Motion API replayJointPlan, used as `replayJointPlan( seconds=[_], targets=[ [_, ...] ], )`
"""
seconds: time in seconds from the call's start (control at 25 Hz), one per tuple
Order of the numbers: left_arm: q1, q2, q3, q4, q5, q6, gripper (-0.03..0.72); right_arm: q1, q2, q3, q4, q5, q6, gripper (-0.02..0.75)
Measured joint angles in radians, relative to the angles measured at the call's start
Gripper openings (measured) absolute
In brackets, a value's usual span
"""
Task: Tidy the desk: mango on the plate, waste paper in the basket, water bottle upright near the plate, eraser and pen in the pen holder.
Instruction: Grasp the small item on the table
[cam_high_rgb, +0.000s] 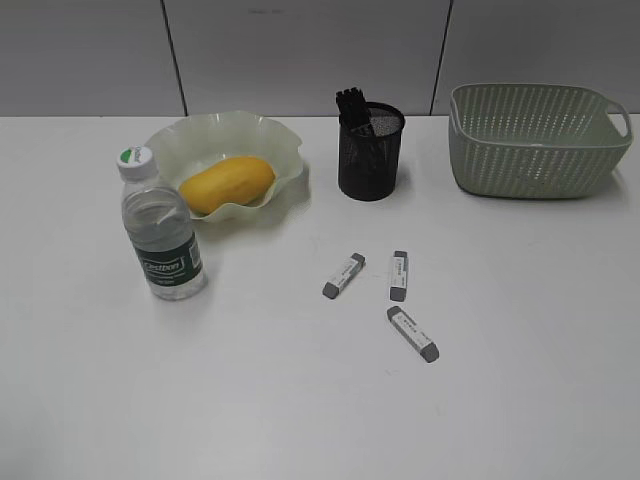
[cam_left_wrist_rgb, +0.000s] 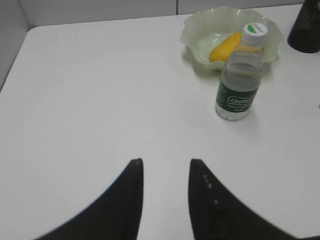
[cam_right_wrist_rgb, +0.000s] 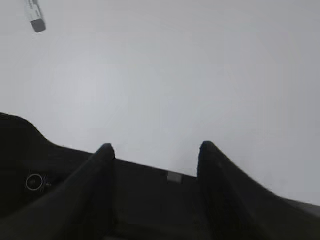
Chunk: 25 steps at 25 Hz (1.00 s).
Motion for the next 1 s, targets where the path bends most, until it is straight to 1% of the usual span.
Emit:
replayJointPlan(
  seconds=[0.12,0.2,0.24,0.36,0.44,0.48,0.56,0.68,0.76,0.8,0.88,0.92,1.0],
  targets=[
    [0.000,0.152,-0.042,-0.110,-0.071,0.111,0.234,0.000,-0.140,0.045,0.047,-0.054,-0.040,0.397],
    [-0.003,0.268,-0.083,-0.201,-0.109,0.200,0.234,0.000,-0.200,0.060,0.077,-0.110,-0.056,0.381],
    [-0.009,0.313,-0.102,-0.241,-0.132,0.226,0.234,0.000,-0.222,0.068,0.086,-0.130,-0.061,0.378],
    [-0.037,0.464,-0.190,-0.304,-0.174,0.285,0.234,0.000,-0.236,0.083,0.091,-0.142,-0.067,0.372],
    [-0.074,0.576,-0.259,-0.322,-0.186,0.314,0.227,0.000,-0.236,0.084,0.093,-0.144,-0.068,0.372],
    [-0.108,0.653,-0.299,-0.325,-0.190,0.328,0.214,0.000,-0.236,0.084,0.093,-0.144,-0.069,0.372],
    [-0.205,0.753,-0.371,-0.324,-0.207,0.341,0.185,0.000,-0.236,0.084,0.094,-0.145,-0.069,0.372],
    [-0.439,0.917,-0.472,-0.315,-0.263,0.343,0.164,0.000,-0.236,0.084,0.094,-0.145,-0.070,0.371],
    [-0.566,1.059,-0.532,-0.289,-0.308,0.287,0.162,0.000,-0.236,0.084,0.094,-0.146,-0.070,0.371],
    [-0.614,1.125,-0.562,-0.265,-0.319,0.243,0.164,0.000,-0.236,0.084,0.094,-0.146,-0.070,0.371],
    [-0.653,1.287,-0.613,-0.218,-0.323,0.154,0.198,0.000,-0.236,0.084,0.094,-0.146,-0.070,0.371],
    [-0.654,1.368,-0.641,-0.199,-0.323,0.132,0.229,0.000,-0.236,0.084,0.094,-0.146,-0.070,0.371],
    [-0.646,1.511,-0.698,-0.171,-0.323,0.111,0.325,0.000,-0.236,0.084,0.094,-0.146,-0.071,0.371]
  ],
)
